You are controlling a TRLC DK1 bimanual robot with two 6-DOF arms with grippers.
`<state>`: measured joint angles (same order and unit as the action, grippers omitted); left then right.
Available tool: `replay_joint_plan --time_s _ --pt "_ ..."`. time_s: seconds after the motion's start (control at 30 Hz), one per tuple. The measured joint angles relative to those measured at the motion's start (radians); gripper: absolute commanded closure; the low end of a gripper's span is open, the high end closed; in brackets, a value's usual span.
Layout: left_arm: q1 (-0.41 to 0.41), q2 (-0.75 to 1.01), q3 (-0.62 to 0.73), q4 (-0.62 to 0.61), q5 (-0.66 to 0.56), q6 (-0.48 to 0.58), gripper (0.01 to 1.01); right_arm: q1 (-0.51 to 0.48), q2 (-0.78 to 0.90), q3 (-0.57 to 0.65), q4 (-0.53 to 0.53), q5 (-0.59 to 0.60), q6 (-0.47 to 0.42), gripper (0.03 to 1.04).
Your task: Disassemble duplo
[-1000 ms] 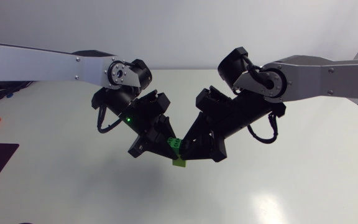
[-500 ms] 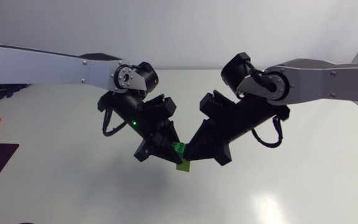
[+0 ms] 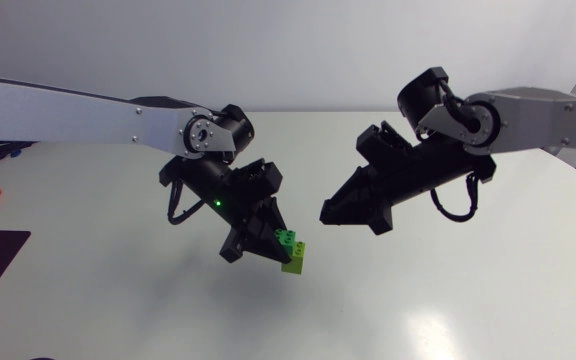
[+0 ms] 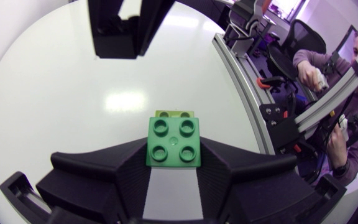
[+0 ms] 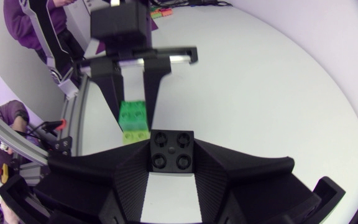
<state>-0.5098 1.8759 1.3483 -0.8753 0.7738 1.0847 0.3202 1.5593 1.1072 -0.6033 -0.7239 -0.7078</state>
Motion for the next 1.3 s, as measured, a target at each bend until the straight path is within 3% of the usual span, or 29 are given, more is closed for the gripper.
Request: replay_joint_plan --time_s 0.27,0.5,0.57,0.63,0.67,0.7,0.87,0.97,1.07,1.2,1.3 --pt "0.064 -0.049 0.095 0.025 0.167 -0.196 0.815 0.015 0.070 -0.224 0.248 0.167 -0.005 0.78" --pt "0.068 -0.140 0.164 0.180 0.237 -0.426 0.815 0.055 0.129 -0.292 0.364 0.243 -0.011 0.75" --pt "0.074 -0.145 0.171 0.190 0.249 -0.457 0.815 0.060 0.142 -0.304 0.379 0.256 -0.011 0.56" --pt "0.080 -0.144 0.171 0.192 0.248 -0.477 0.815 0.060 0.144 -0.311 0.385 0.260 -0.011 0.23" --pt "0.084 -0.144 0.171 0.192 0.248 -0.479 0.815 0.061 0.144 -0.313 0.391 0.264 -0.011 0.12" --pt "0.085 -0.144 0.171 0.192 0.249 -0.482 0.815 0.063 0.144 -0.316 0.402 0.272 -0.011 0.07" --pt "0.093 -0.144 0.171 0.192 0.272 -0.488 0.815 0.072 0.137 -0.336 0.415 0.281 -0.011 0.07" --pt "0.102 -0.144 0.170 0.192 0.288 -0.496 0.815 0.051 0.072 -0.337 0.353 0.199 -0.011 0.07" --pt "0.112 -0.144 0.170 0.192 0.298 -0.500 0.815 -0.021 -0.029 -0.294 0.211 0.056 -0.016 0.07" --pt "0.127 -0.144 0.168 0.193 0.339 -0.504 0.816 -0.169 -0.099 -0.128 0.006 -0.208 -0.045 0.07" --pt "0.135 -0.144 0.166 0.192 0.378 -0.504 0.816 -0.237 -0.093 -0.024 -0.070 -0.349 -0.056 0.07"
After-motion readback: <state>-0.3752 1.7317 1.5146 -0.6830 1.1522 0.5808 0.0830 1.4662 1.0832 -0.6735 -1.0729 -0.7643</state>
